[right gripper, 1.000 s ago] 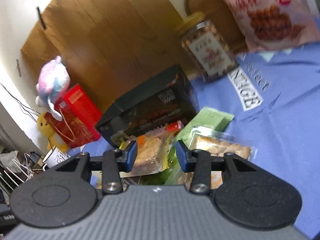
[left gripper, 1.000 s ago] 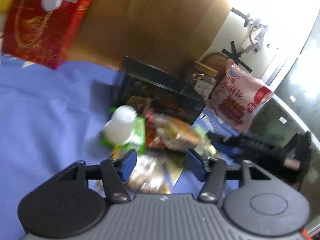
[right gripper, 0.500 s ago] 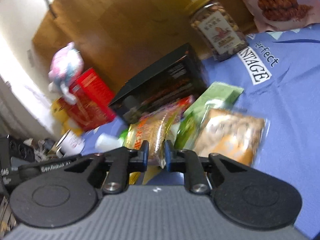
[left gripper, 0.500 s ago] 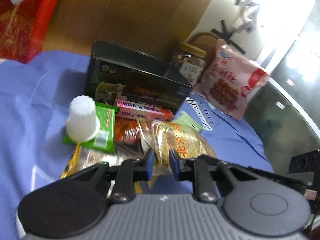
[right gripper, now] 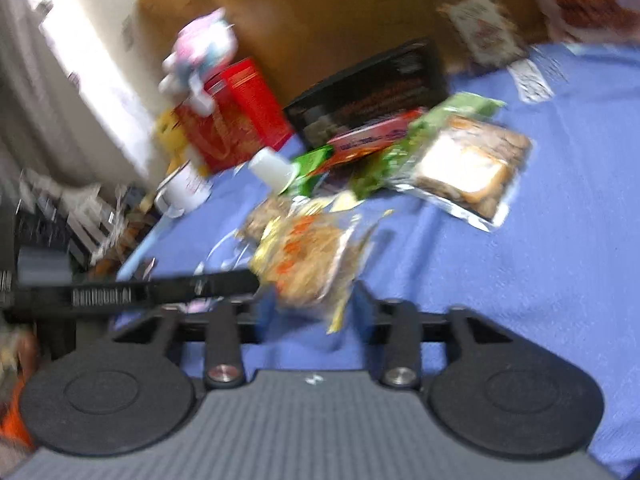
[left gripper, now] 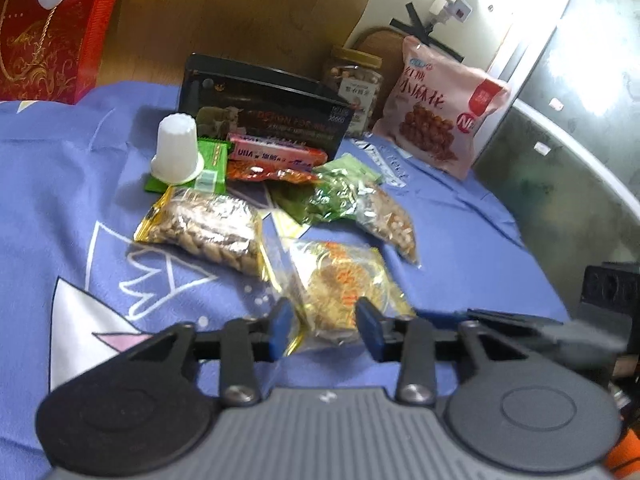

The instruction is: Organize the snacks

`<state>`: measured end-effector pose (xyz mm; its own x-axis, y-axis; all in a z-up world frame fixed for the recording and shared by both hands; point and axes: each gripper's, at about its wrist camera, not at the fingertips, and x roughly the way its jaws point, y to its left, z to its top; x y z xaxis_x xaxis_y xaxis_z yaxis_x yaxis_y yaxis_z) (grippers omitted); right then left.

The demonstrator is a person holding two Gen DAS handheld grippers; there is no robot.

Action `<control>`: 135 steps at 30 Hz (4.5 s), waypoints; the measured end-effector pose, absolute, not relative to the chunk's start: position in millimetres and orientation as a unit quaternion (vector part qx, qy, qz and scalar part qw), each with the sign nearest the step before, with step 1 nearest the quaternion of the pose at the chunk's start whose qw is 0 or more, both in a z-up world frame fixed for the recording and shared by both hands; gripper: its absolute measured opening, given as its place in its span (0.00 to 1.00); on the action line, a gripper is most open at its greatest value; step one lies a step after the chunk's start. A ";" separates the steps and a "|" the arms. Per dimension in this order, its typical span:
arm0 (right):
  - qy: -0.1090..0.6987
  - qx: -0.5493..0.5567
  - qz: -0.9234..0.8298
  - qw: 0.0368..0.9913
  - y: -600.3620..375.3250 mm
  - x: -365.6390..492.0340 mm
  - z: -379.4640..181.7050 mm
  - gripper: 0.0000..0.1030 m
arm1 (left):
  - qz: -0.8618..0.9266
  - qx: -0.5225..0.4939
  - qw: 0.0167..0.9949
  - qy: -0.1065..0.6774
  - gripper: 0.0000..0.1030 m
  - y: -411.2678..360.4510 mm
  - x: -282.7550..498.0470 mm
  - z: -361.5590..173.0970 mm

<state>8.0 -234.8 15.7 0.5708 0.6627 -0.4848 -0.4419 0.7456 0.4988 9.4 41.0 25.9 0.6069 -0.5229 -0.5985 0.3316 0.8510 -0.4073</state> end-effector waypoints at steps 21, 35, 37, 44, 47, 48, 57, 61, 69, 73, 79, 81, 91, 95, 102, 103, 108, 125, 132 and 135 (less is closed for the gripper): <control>0.208 -0.042 0.305 0.928 -176.4 79.1 74.5 0.41 | -0.219 -0.102 0.932 0.271 0.21 41.1 95.6 106.6; 0.247 -0.020 0.231 0.941 -169.4 213.1 72.8 0.50 | -0.164 -0.089 0.940 0.287 0.27 33.1 199.5 83.7; 0.240 0.018 0.236 0.941 -195.5 193.1 69.3 0.50 | -0.182 -0.097 0.938 0.277 0.27 36.2 176.8 85.3; 0.298 0.136 0.171 0.929 -284.1 136.4 5.7 0.49 | -0.267 -0.109 0.895 0.340 0.30 -0.9 122.3 51.8; 0.316 0.192 0.157 0.916 -300.9 127.0 -15.8 0.49 | -0.283 -0.108 0.882 0.362 0.34 -14.8 99.8 33.8; 0.309 0.203 0.160 0.915 -300.3 121.4 -17.0 0.50 | -0.283 -0.106 0.880 0.366 0.34 -18.2 93.6 28.5; 0.297 0.178 0.225 0.911 -244.0 68.3 -11.4 0.50 | -0.234 -0.123 0.882 0.390 0.29 4.8 65.3 7.6; 0.287 0.159 0.244 0.913 -236.3 63.1 -6.7 0.50 | -0.231 -0.129 0.882 0.390 0.29 12.8 56.6 8.7; 0.296 0.348 0.232 0.859 -294.6 52.3 -19.7 0.48 | -0.255 -0.166 0.870 0.389 0.41 24.9 54.9 12.2; 0.303 0.414 0.238 0.825 -311.8 38.8 -24.7 0.45 | -0.264 -0.185 0.861 0.393 0.42 29.0 62.9 11.5; 0.326 0.358 0.248 0.839 -285.5 40.4 -14.8 0.40 | -0.266 -0.190 0.854 0.406 0.42 21.5 76.5 1.2; 0.336 0.340 0.258 0.840 -272.1 44.6 -17.0 0.30 | -0.271 -0.179 0.858 0.398 0.42 17.1 74.7 0.5; 0.361 0.330 0.265 0.831 -246.4 48.5 -16.2 0.20 | -0.284 -0.215 0.855 0.377 0.47 30.4 73.0 -7.8; 0.371 0.351 0.266 0.817 -245.6 53.6 -18.7 0.16 | -0.292 -0.227 0.846 0.385 0.48 36.7 71.6 -6.7; 0.381 0.526 0.257 0.715 -282.6 45.0 -48.1 0.12 | -0.322 -0.242 0.831 0.384 0.65 49.7 56.7 -0.5; 0.381 0.547 0.257 0.700 -286.5 43.3 -51.4 0.12 | -0.328 -0.255 0.822 0.389 0.70 50.9 56.7 -2.7; 0.384 0.595 0.273 0.651 -289.7 32.7 -57.1 0.11 | -0.362 -0.320 0.773 0.411 0.48 45.5 64.9 -14.3; 0.341 0.515 0.312 0.722 -261.3 57.4 -5.5 0.13 | -0.355 -0.260 0.820 0.366 0.32 45.4 92.7 45.9; 0.328 0.479 0.333 0.743 -247.5 121.2 24.0 0.13 | -0.334 -0.250 0.842 0.342 0.39 53.2 161.0 83.9; 0.326 0.446 0.325 0.768 -238.1 163.4 45.9 0.13 | -0.311 -0.259 0.850 0.338 0.43 56.8 200.4 89.1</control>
